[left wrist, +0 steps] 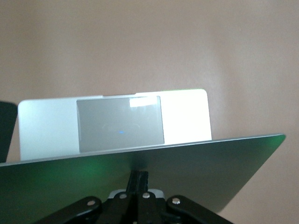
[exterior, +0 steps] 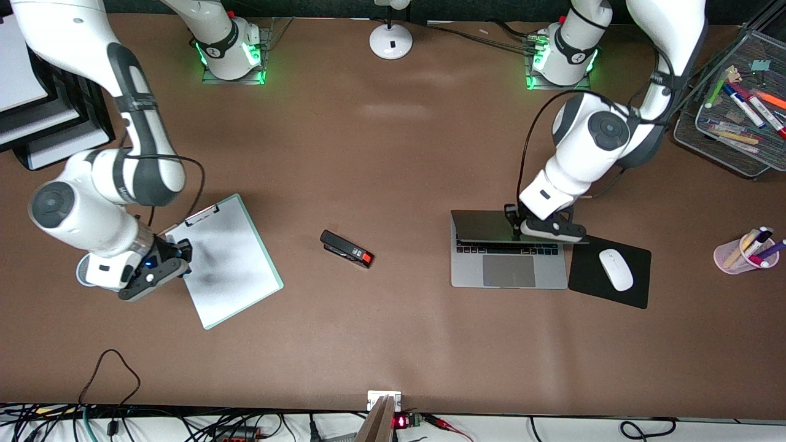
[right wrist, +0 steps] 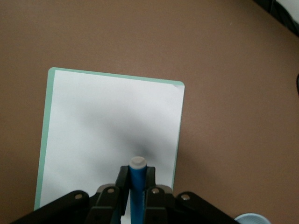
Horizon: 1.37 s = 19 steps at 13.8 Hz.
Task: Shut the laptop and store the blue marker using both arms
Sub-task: 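Lift the marker toward the cup while the left gripper presses the laptop lid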
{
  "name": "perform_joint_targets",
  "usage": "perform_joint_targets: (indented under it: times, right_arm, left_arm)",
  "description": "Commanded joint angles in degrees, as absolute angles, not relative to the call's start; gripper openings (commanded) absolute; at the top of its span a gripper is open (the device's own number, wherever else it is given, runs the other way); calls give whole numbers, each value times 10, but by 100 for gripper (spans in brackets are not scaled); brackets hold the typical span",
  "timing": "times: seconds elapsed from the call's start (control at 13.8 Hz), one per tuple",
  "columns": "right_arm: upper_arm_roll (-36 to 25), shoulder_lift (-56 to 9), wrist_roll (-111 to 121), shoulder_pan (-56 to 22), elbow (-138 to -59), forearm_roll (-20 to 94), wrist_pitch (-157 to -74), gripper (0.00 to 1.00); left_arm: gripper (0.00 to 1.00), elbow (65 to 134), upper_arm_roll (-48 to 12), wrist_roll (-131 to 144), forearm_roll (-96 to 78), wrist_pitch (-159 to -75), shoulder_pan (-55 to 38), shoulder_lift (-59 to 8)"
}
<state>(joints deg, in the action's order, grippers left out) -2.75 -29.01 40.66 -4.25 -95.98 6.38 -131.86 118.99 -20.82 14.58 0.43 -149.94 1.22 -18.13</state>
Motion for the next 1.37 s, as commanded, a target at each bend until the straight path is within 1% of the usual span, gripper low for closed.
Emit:
perform_joint_targets:
  times: [0.0, 0.43, 0.51, 0.65, 0.72, 1.01, 1.3]
  right_arm:
    - [-24, -280, 535, -10, -942, 123, -1286, 4]
    - [-24, -283, 767, 52, -868, 234, -1164, 4]
    - [-24, -285, 802, 60, -861, 250, -1158, 4]
    - [-25, -287, 950, 86, -853, 314, -1127, 4]
    - [-25, -287, 996, 97, -854, 335, -1112, 4]
    - [-25, -288, 1083, 132, -836, 366, -1050, 4]
    - [-25, -308, 1159, 168, -798, 418, -983, 4]
  left_arm:
    - [0, 1134, -203, 140, 40, -1522, 18, -242]
    - [0, 1083, -185, 139, 54, -1589, 12, -331]
    - [0, 1076, -185, 140, 60, -1590, 11, -341]
    - [0, 1050, -182, 141, 115, -1594, 14, -376]
    - [0, 1048, -181, 141, 119, -1603, 13, -388]
    - [0, 1048, -178, 142, 119, -1657, 13, -423]
    - [0, 1048, -173, 142, 120, -1661, 12, -427]
